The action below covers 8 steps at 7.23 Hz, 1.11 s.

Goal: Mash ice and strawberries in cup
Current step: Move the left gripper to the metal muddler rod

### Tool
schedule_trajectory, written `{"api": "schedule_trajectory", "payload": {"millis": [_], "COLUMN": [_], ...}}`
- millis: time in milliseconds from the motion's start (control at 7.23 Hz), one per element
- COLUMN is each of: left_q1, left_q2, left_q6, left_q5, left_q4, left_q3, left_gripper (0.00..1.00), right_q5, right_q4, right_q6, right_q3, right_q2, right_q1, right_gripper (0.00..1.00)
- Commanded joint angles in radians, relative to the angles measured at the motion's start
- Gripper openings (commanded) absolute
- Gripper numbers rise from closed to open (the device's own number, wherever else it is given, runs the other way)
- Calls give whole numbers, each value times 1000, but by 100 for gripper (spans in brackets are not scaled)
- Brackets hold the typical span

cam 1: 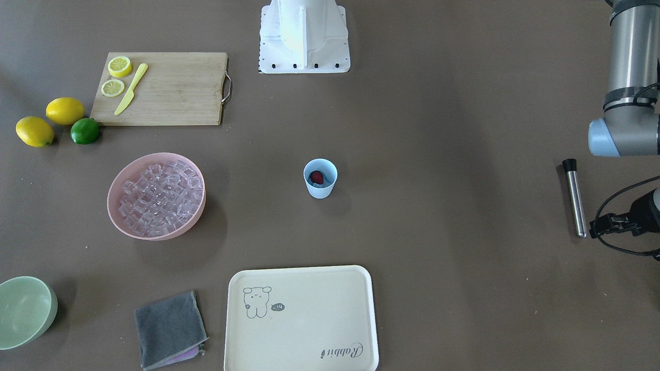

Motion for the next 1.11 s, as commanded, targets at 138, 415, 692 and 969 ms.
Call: {"api": "schedule_trajectory", "payload": {"millis": [138, 415, 692, 969], "left_q1": [55, 78, 101, 99], "left_q2": [50, 75, 75, 81], "left_q6": [4, 0, -1, -1], "left_q5": [-12, -12, -11, -14], "left_q4": [-81, -103, -126, -126], "left_q3": [-2, -6, -6, -29], "left_gripper": [97, 97, 72, 56], "right_q5": [-5, 4, 4, 6], "right_q4": [1, 42, 82, 89], "right_q6": [2, 5, 7, 5], "right_q3": [-18, -23, -32, -48], "right_q2": [9, -6, -27, -27], "right_q1": [0, 0, 0, 0], "right_gripper": [99, 99, 99, 99]}}
